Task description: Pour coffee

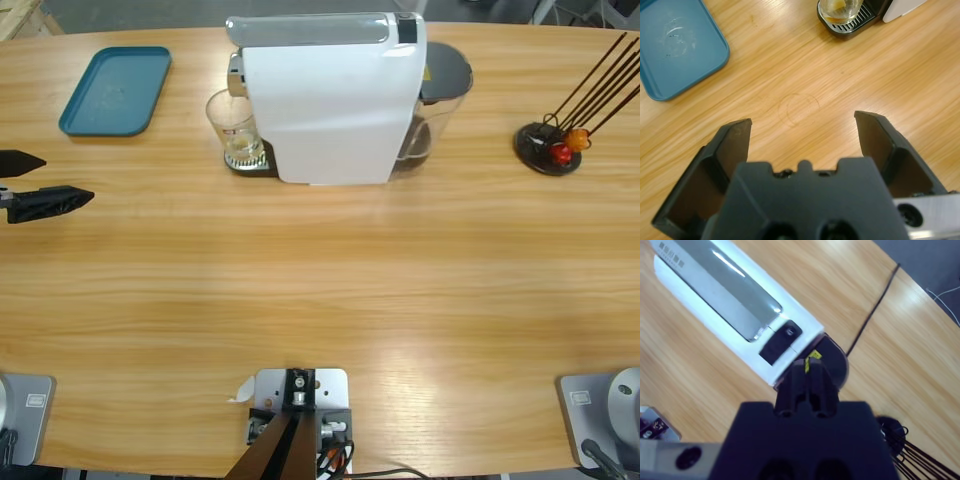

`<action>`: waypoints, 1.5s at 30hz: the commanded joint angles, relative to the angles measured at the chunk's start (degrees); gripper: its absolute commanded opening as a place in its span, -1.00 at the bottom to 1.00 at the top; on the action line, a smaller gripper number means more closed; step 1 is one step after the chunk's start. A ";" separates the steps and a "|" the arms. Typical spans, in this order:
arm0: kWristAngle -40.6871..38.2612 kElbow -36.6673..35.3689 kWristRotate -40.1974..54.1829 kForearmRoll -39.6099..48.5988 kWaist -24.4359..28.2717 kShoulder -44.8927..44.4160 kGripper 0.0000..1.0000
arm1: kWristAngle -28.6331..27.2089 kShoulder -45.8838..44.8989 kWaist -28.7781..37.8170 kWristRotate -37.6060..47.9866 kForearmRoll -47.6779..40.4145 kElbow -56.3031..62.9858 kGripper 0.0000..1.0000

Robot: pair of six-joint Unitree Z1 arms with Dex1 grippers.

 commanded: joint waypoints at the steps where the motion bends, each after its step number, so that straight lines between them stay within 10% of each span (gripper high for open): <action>1: 0.82 2.19 -0.69 -0.56 -0.38 0.77 0.77 | 0.94 6.06 3.41 -0.84 4.93 -6.48 -1.00; 45: 0.73 2.37 -0.62 -0.65 -0.38 0.11 0.77 | -3.87 12.26 4.31 -1.37 8.71 -12.86 -1.00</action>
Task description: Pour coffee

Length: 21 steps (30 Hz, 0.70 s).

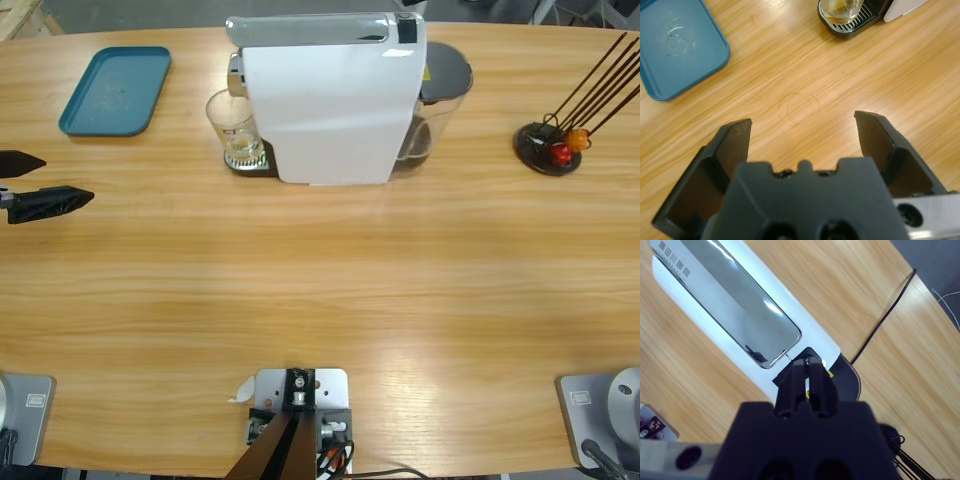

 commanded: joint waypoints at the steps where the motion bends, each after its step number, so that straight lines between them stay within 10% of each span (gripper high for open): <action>1: 0.65 2.22 -0.62 -0.55 -0.37 0.11 0.77 | -1.02 3.88 0.45 -0.73 0.83 -0.84 -1.00; 21: 0.65 2.22 -0.62 -0.55 -0.37 0.11 0.77 | -2.25 3.93 -0.71 -0.73 1.37 -0.24 -1.00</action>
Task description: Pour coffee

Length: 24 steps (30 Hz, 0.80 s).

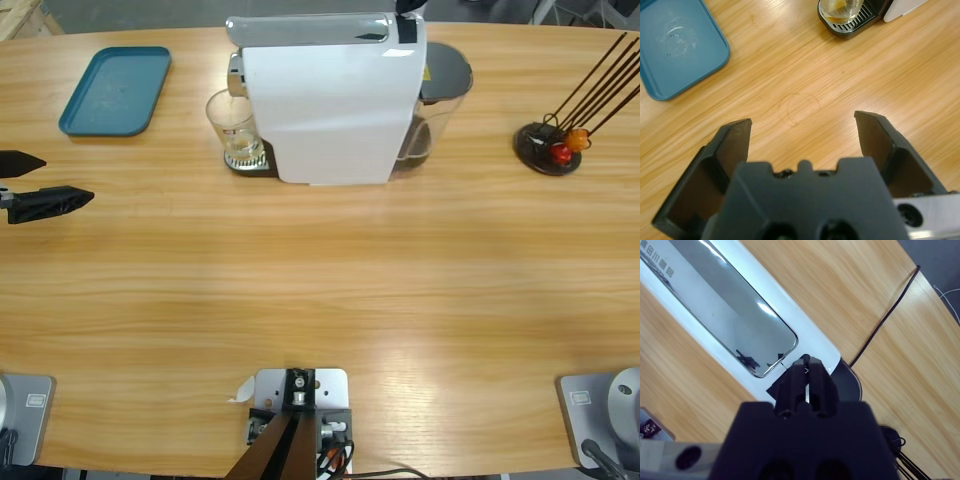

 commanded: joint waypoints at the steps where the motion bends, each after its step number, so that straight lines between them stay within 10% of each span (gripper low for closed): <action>1: 0.65 2.22 -0.62 -0.54 -0.37 0.11 0.77 | -1.65 2.14 -0.83 -0.73 1.43 0.62 -1.00; 24: 0.65 2.31 -0.62 -0.54 -0.37 -0.16 0.77 | -1.54 1.65 0.44 -0.03 1.78 2.33 -1.00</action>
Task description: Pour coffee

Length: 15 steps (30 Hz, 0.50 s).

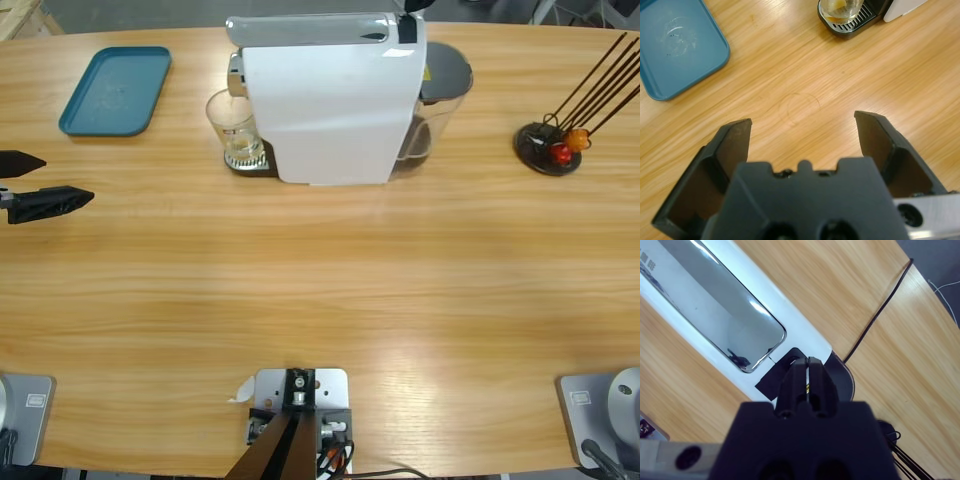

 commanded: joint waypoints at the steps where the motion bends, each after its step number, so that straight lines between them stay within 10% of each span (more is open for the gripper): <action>1: 0.65 2.30 -0.62 -0.54 -0.37 -0.15 0.77 | -0.23 1.70 0.95 0.10 0.90 2.40 -1.00; 13: 0.56 2.30 -0.62 -0.70 -0.37 -0.15 0.77 | -2.94 -0.85 1.13 0.61 4.68 -4.98 -1.00; 15: 0.56 2.39 -0.62 -0.72 -0.37 -0.17 0.77 | -2.83 -2.59 1.09 1.06 5.31 -6.16 0.17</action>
